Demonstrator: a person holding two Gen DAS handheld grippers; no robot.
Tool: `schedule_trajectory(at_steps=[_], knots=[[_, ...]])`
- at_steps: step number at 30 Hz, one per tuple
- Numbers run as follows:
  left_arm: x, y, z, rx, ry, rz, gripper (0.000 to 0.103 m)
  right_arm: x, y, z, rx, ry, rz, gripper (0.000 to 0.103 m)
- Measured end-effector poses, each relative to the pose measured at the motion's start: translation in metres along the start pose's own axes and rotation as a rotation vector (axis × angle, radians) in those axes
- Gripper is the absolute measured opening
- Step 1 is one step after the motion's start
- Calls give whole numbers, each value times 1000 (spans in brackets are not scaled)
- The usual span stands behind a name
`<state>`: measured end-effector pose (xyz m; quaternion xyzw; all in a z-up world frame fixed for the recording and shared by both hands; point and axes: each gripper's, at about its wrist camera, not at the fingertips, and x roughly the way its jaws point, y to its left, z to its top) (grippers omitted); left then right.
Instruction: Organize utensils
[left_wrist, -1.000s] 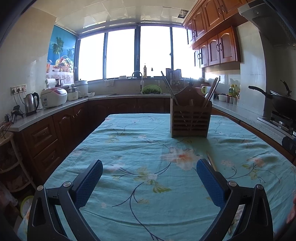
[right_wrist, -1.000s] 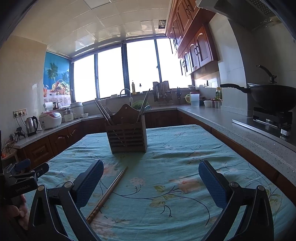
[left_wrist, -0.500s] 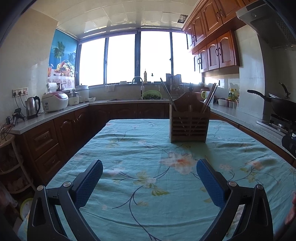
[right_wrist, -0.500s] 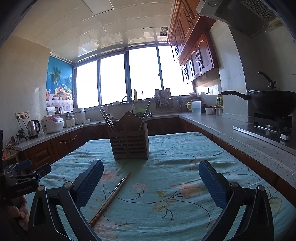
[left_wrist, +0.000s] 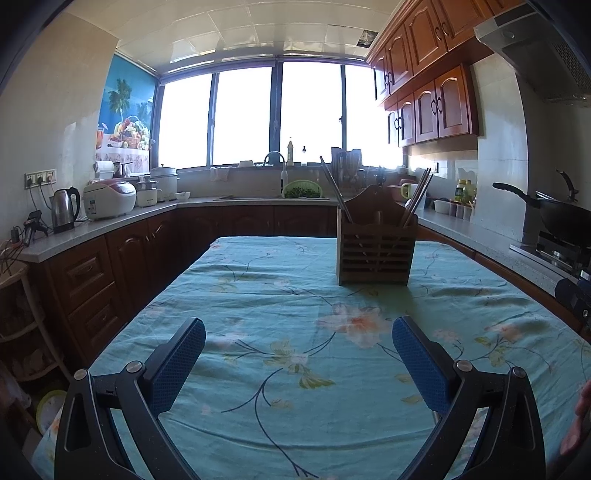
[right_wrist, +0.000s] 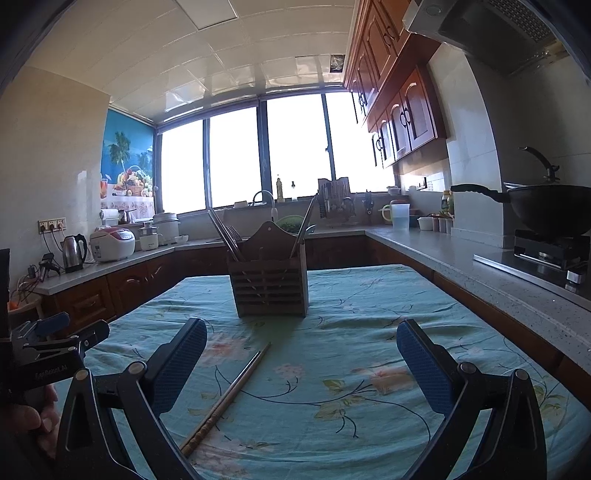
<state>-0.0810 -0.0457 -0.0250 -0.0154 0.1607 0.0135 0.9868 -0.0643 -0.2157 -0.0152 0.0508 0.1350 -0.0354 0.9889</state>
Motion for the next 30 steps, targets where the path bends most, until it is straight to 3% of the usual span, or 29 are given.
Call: schedule_trajectory(at_steps=[30], knots=[[-3,-7,-1,-8,7,11,102,0,0,-2,2,7,4,103]])
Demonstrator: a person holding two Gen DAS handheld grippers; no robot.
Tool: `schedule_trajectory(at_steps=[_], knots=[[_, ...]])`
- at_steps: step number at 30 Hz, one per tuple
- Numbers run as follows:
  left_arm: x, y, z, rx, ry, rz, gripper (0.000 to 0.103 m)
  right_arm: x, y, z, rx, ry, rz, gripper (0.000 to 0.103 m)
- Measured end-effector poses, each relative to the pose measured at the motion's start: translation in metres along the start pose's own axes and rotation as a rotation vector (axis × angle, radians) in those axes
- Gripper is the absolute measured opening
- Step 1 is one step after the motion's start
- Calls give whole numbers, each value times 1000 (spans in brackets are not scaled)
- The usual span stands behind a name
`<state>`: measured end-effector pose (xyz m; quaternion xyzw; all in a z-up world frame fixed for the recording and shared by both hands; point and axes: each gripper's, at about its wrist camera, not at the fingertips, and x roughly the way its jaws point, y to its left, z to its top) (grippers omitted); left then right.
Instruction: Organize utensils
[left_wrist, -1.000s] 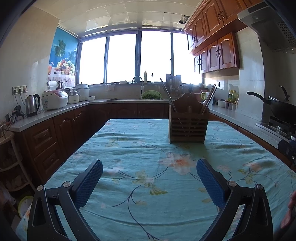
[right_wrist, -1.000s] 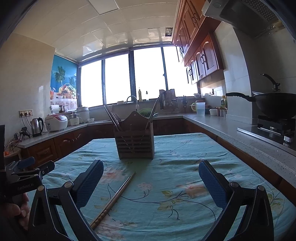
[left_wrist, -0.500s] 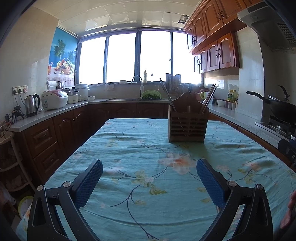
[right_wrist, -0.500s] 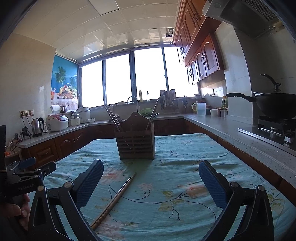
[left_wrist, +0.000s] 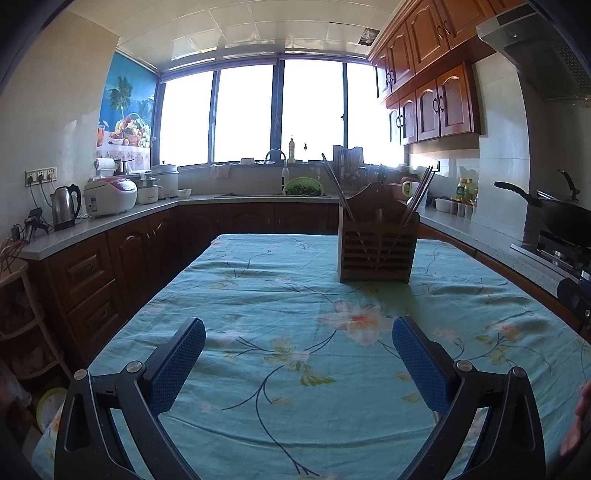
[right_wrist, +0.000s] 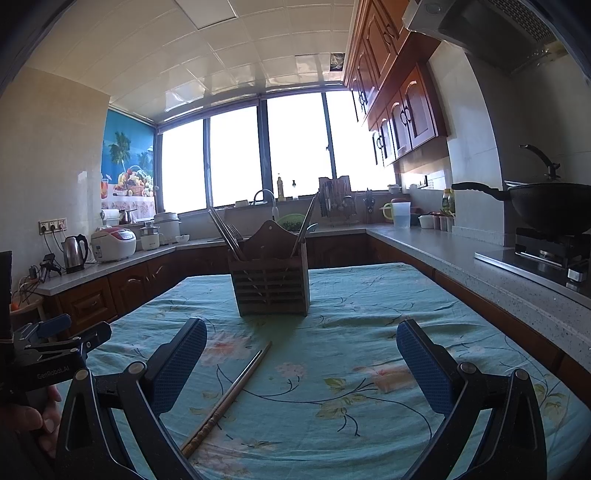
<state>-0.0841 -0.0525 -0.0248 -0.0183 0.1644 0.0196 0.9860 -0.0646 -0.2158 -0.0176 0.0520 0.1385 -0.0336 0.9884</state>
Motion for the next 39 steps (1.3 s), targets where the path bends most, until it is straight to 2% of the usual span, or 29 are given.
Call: schedule_trajectory(at_steps=[39], knots=[[-5,-8,-2,30,-11,11,102,0,-1,1,2,0,1,103]])
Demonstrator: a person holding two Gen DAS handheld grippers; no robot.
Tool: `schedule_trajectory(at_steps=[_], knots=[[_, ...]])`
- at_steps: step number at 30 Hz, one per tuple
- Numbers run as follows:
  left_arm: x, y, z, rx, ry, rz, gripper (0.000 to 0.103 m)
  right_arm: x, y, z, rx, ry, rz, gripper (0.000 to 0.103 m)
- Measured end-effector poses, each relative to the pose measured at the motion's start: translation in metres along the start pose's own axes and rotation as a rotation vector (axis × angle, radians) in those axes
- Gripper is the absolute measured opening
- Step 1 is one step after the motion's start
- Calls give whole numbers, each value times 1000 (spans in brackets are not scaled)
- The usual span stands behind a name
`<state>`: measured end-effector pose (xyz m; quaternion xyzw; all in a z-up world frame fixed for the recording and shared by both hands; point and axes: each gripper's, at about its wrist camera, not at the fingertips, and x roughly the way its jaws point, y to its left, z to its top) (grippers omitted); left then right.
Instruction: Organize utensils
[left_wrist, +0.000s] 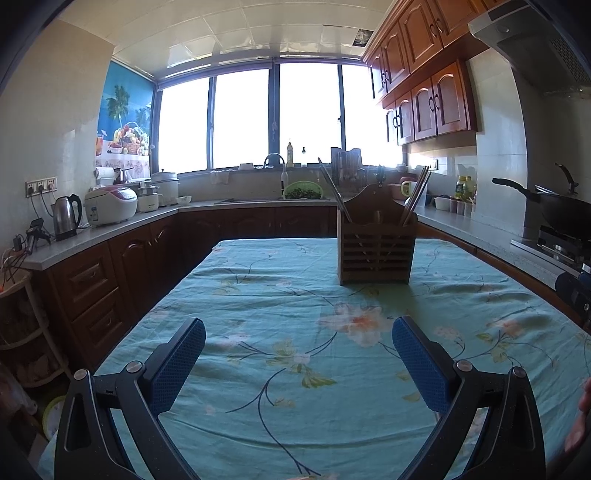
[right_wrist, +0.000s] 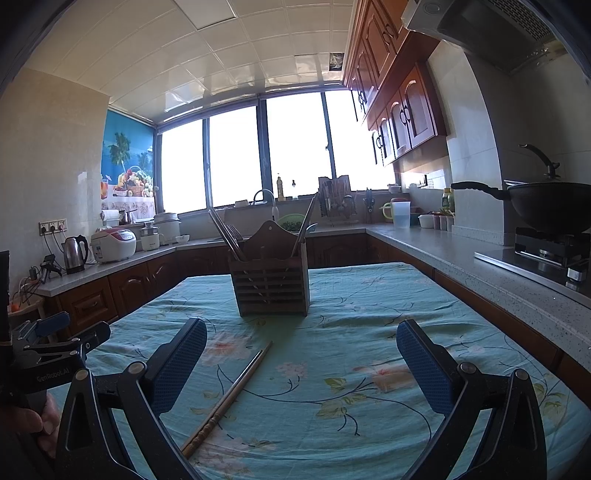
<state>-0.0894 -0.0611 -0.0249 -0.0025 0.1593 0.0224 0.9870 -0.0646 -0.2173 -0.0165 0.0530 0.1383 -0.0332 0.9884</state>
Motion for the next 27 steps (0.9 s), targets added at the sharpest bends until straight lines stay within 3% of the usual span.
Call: schedule_trajectory(at_steps=[27], knots=[[7,-11,5,-1,33,-14,102,10,1,7,30,46,16,103]])
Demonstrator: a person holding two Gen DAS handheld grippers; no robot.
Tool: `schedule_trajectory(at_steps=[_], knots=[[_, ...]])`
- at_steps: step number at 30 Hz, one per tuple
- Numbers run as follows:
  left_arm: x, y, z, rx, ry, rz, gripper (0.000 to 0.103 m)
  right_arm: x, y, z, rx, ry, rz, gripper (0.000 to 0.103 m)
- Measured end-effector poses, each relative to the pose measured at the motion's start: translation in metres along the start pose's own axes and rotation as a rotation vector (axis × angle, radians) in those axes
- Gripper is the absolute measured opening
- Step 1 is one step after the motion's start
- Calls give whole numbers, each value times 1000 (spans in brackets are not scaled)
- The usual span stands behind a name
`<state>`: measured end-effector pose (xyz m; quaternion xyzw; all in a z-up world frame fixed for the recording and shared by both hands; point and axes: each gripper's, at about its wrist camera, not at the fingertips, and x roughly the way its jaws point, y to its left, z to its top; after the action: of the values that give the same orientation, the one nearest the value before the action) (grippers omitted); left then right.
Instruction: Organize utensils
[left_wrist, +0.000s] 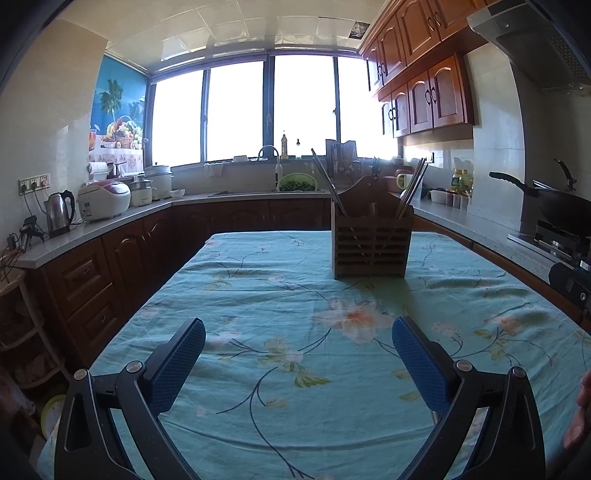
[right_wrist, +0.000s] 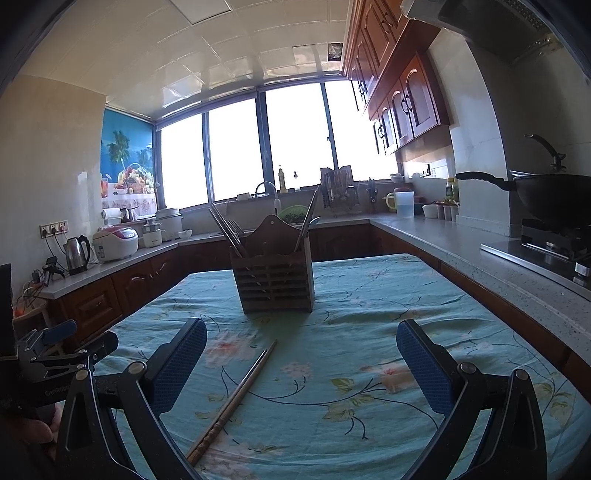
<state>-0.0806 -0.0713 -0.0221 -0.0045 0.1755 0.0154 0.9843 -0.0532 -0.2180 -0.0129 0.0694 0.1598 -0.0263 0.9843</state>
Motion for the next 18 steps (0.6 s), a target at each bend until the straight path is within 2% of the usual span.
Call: schedule_trajectory(at_steps=[18], knots=[[5,-16,9,-2,24,-14,102,16,-12,2,33,55,-15,103]])
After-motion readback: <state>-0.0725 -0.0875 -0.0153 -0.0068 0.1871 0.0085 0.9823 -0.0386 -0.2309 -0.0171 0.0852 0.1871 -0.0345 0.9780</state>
